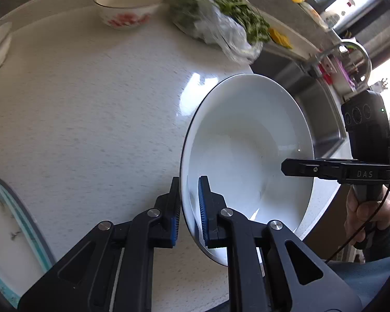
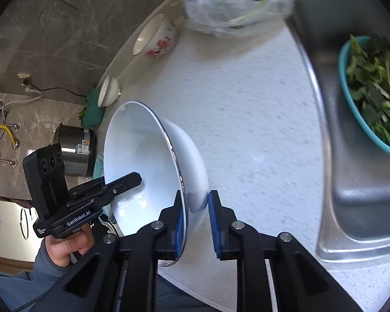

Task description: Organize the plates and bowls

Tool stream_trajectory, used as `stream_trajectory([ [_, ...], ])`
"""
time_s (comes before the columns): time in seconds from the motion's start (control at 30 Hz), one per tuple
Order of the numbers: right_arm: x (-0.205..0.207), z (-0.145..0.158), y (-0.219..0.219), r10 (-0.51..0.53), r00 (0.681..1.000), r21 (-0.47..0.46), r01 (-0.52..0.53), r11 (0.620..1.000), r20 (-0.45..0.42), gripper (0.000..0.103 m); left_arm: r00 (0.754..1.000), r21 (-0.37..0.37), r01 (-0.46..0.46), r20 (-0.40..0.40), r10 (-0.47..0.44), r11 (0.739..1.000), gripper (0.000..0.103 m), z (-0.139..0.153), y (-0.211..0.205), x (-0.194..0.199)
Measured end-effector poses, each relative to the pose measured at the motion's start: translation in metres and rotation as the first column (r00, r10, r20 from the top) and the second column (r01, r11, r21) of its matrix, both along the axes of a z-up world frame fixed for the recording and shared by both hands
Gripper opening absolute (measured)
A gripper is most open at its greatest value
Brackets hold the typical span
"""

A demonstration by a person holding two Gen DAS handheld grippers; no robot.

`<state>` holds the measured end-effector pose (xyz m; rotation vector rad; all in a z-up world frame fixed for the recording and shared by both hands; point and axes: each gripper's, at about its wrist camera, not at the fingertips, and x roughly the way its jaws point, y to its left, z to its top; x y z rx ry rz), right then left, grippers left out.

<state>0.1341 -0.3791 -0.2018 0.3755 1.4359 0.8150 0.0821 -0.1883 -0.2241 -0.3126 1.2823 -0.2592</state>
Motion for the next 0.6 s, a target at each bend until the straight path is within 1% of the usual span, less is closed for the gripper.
stream_trajectory([
  [0.07,0.002,0.002,0.013,0.017,1.000,0.007,-0.017,1.000,-0.008,0.020,0.999,0.000,-0.033,0.001,0.033,0.999,0.011,0.007,0.018,0.001],
  [0.17,0.005,0.001,0.038,0.058,0.998,0.003,-0.057,0.998,-0.023,0.020,0.997,-0.002,-0.070,-0.017,0.070,0.998,0.011,0.006,0.039,0.001],
  [0.33,0.011,-0.014,0.065,0.085,0.995,-0.019,-0.086,0.996,-0.056,0.020,0.991,0.000,-0.118,-0.065,0.118,0.993,0.011,-0.016,0.066,-0.002],
  [0.5,0.014,-0.027,0.074,0.092,0.992,-0.036,-0.096,0.995,-0.083,0.020,0.988,0.004,-0.128,-0.085,0.128,0.992,0.011,-0.036,0.079,-0.002],
  [0.6,0.013,-0.034,0.075,0.088,0.991,-0.046,-0.093,0.995,-0.101,0.020,0.988,0.009,-0.127,-0.092,0.128,0.992,0.011,-0.043,0.082,0.000],
])
